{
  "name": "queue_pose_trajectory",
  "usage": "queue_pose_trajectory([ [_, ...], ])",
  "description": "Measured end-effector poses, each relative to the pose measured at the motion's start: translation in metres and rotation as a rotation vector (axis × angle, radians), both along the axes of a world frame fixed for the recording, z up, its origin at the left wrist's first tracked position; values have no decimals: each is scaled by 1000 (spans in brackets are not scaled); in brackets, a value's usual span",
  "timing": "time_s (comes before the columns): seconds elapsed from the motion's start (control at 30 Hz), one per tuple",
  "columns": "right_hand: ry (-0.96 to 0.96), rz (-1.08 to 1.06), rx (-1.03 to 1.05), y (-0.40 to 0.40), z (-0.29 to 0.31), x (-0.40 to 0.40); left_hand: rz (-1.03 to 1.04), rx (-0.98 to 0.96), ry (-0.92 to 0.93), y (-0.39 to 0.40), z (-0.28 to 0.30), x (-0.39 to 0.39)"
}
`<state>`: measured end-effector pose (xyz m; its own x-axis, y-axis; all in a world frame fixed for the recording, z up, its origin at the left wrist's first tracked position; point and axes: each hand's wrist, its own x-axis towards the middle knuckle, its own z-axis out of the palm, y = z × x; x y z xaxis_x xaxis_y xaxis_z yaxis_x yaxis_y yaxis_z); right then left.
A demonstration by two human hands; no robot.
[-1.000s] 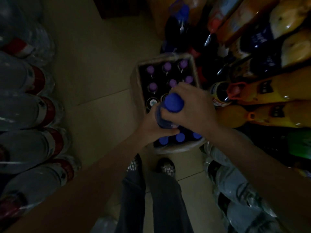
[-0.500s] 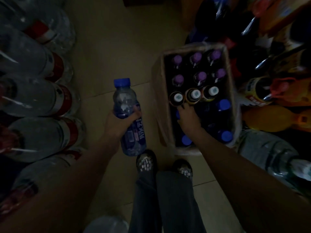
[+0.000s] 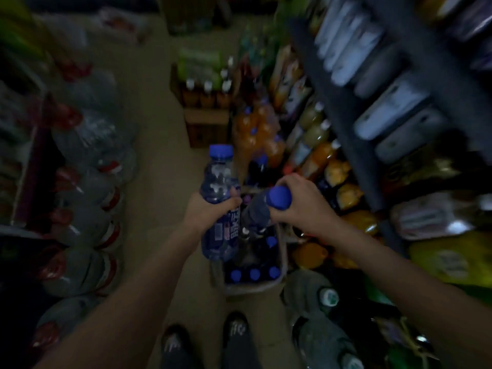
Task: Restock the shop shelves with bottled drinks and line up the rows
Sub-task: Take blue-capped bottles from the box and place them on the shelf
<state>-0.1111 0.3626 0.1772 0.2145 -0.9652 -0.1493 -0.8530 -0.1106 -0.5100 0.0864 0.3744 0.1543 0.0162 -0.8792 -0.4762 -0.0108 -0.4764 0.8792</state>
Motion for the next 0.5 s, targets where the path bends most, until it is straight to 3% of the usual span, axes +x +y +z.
queue_pose_trajectory([
  [0.17, -85, -116, -313, 41, 186, -28, -185, -266, -71, 7, 172, -31],
  [0.33, -157, -380, -709, 154, 338, -70, -295, -488, -47, 68, 300, -72],
  [0.4, -326, -512, -826, 213, 385, -86, -319, -540, 1, 108, 338, -92],
  [0.5, -788, -703, -916, 297, 440, -114, -365, -605, 72, 179, 388, -128],
])
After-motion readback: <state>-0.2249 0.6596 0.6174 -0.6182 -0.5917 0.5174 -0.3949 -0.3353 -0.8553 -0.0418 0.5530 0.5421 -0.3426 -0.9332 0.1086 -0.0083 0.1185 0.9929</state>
